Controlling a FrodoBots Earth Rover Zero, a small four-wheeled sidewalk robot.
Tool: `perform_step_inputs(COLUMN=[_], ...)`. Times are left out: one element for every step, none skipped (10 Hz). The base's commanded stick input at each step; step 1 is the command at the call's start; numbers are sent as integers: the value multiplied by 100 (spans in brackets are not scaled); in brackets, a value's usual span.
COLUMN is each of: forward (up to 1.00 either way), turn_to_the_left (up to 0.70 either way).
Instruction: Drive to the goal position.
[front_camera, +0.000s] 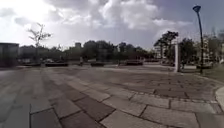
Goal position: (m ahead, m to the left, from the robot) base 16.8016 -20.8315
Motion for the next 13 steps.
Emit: perform_step_inputs(forward=[70,70,70,70,70,70,32,0,0,0,29,70,70], turn_to_the_left=[0,0,0,0,0,0,0,0,0,0,0,0,0])
